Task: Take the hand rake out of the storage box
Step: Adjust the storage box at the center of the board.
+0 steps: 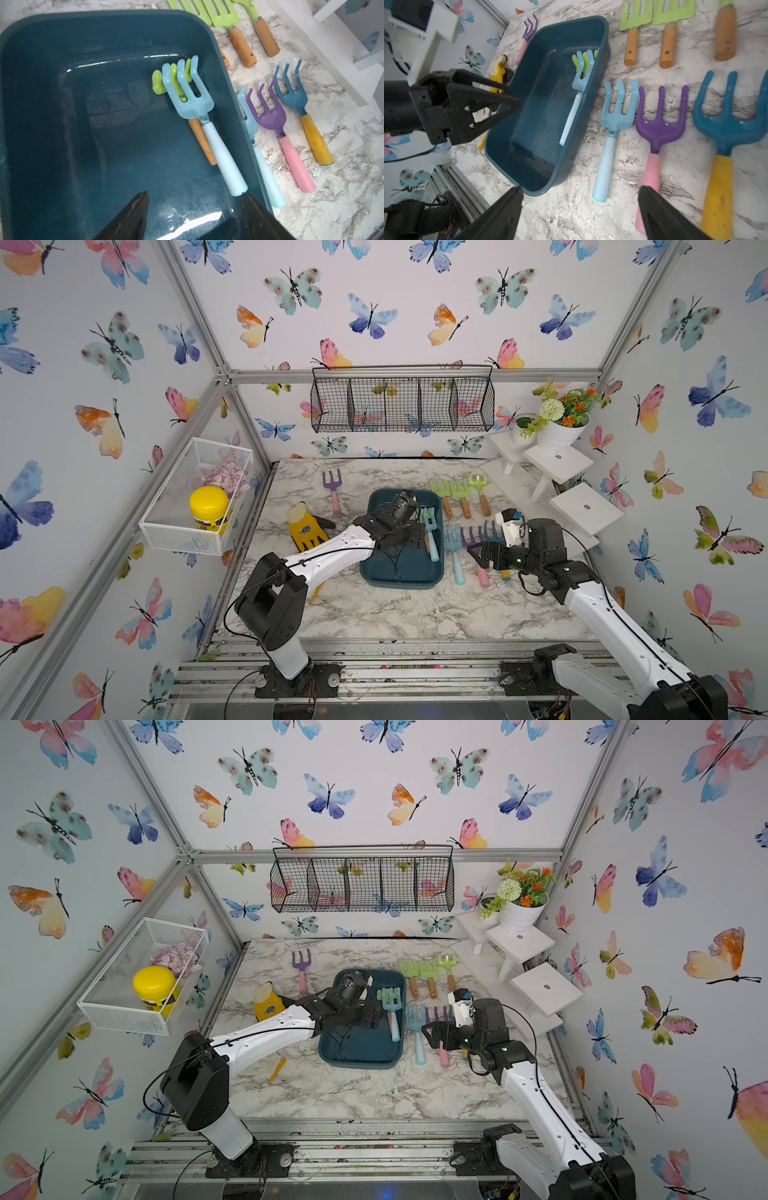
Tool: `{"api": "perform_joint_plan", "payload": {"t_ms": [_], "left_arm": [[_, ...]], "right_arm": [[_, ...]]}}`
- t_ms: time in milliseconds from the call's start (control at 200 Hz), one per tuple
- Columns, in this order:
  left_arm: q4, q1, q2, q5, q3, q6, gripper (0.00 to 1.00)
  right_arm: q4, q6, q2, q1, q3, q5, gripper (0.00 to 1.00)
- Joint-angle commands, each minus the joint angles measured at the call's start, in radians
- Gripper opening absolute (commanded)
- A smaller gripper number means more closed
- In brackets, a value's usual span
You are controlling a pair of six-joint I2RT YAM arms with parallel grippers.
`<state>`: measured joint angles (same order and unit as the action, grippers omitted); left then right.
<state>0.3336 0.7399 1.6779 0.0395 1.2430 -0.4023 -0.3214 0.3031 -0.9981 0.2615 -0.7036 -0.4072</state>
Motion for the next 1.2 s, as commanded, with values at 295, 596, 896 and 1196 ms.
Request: {"api": "perform_joint_plan", "payload": {"t_ms": [295, 596, 896, 1196], "left_arm": [[-0.088, 0.058, 0.03, 0.027, -0.063, -0.068, 0.72], [-0.101, 0.065, 0.035, 0.048, -0.074, -0.062, 0.7], [-0.119, 0.067, 0.027, 0.051, -0.109, -0.075, 0.68], [-0.113, 0.066, -0.027, 0.059, -0.122, -0.077, 0.67]], "right_arm": [[-0.006, 0.068, -0.019, 0.004, 0.002, 0.221, 0.99], [0.023, 0.001, -0.19, 0.006, -0.061, 0.201, 0.99], [0.036, -0.048, -0.405, 0.012, -0.19, 0.217, 0.99], [0.026, -0.087, -0.59, 0.059, -0.297, 0.291, 0.99]]}}
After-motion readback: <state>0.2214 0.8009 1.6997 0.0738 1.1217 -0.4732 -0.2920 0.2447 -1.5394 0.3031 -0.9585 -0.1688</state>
